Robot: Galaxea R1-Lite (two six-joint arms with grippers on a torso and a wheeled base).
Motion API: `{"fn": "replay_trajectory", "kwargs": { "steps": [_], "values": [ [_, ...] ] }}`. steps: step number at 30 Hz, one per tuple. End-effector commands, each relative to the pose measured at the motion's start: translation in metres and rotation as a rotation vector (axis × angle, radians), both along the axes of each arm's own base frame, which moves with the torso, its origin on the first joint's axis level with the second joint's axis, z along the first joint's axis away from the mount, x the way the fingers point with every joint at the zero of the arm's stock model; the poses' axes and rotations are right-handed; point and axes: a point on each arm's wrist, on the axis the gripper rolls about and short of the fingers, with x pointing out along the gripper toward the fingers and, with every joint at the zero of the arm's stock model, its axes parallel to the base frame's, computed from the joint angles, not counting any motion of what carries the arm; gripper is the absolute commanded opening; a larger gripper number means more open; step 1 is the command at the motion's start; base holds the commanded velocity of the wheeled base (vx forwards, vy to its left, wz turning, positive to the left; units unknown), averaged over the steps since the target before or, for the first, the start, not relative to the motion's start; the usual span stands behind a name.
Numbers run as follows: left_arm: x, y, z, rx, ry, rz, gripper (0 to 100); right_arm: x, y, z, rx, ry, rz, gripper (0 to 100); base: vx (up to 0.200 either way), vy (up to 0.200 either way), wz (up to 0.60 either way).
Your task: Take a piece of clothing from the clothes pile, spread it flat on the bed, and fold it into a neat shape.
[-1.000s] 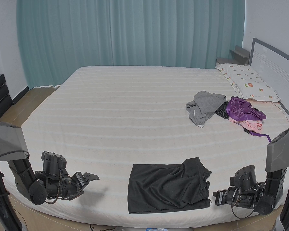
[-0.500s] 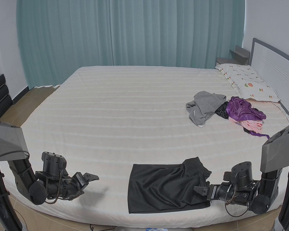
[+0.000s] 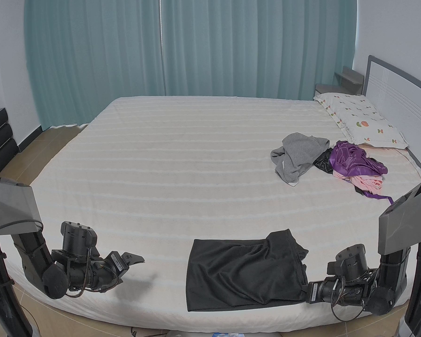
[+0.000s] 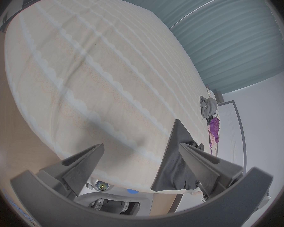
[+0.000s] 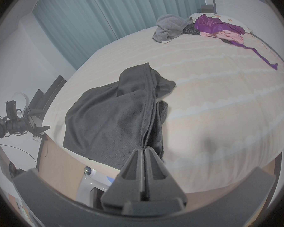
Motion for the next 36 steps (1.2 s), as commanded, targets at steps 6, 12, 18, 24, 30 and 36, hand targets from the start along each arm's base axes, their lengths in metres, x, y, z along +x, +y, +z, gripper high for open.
{"fn": "replay_trajectory", "kwargs": {
  "steps": [6,12,18,24,30,36],
  "values": [
    [0.000,0.000,0.000,0.002,0.000,-0.001,100,-0.011,-0.015,0.002,-0.061,0.016,0.016,100,0.000,0.000,0.00],
    [0.000,0.000,0.000,0.001,0.000,-0.002,100,-0.007,-0.022,0.003,-0.079,-0.004,0.018,100,0.000,0.000,0.00],
    [0.000,-0.001,0.000,0.001,-0.001,-0.003,100,0.026,-0.027,0.003,0.029,-0.112,-0.065,100,0.000,0.000,0.00],
    [0.000,-0.001,0.000,0.000,-0.001,-0.004,100,0.069,-0.027,0.006,0.213,-0.178,-0.067,100,0.000,0.000,0.00],
    [0.000,-0.001,0.000,0.002,0.000,-0.003,100,0.112,-0.024,-0.004,0.296,-0.194,-0.089,100,0.000,0.000,0.00],
    [0.000,-0.001,-0.002,0.009,0.003,0.002,100,0.148,-0.017,-0.008,0.373,-0.168,-0.065,100,0.000,0.000,0.00]
  ]
}}
